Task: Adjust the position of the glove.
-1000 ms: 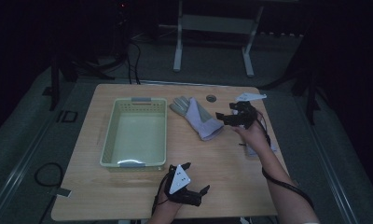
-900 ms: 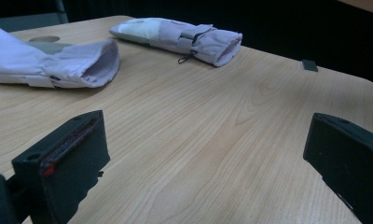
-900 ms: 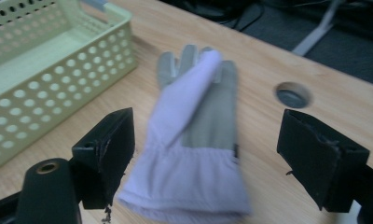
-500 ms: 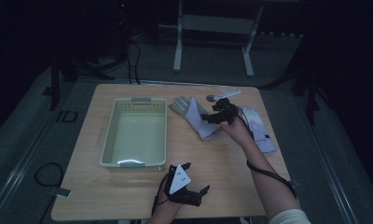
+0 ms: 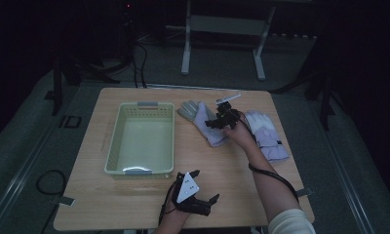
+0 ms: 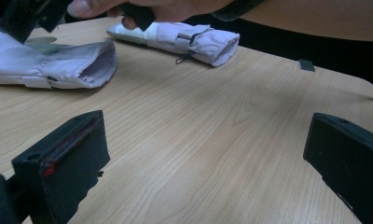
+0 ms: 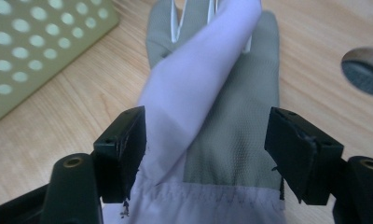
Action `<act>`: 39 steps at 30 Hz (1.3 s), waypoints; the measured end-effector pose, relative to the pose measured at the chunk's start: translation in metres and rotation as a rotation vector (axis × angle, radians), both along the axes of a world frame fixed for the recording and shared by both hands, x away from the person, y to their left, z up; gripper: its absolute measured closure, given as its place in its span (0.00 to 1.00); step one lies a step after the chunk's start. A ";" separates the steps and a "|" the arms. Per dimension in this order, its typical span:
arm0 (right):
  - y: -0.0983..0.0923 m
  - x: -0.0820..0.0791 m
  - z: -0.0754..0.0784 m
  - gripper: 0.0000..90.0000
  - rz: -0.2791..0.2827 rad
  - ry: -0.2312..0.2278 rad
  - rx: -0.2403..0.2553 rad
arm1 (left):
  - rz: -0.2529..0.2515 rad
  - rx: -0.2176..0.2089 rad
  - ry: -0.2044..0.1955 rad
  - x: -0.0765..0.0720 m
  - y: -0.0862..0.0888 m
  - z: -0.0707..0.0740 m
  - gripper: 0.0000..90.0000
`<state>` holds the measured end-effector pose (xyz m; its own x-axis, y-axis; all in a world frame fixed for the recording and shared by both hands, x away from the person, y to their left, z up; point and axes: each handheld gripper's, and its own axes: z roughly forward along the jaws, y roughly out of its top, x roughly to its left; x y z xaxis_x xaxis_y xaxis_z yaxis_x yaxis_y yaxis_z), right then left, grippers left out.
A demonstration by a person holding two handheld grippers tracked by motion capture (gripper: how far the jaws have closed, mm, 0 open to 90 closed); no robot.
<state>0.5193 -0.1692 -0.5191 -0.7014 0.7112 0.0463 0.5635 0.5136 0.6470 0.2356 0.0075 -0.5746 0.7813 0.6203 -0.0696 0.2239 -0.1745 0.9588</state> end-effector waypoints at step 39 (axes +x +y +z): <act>-0.006 -0.055 0.043 0.97 -0.219 0.007 0.119 | -0.008 -0.010 0.008 0.001 0.000 0.000 0.00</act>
<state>0.4641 -0.1753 -0.4759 -0.5309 0.8353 0.1428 0.6575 0.2997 0.6913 0.2363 0.0076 -0.5747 0.7855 0.6134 -0.0819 0.2302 -0.1668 0.9587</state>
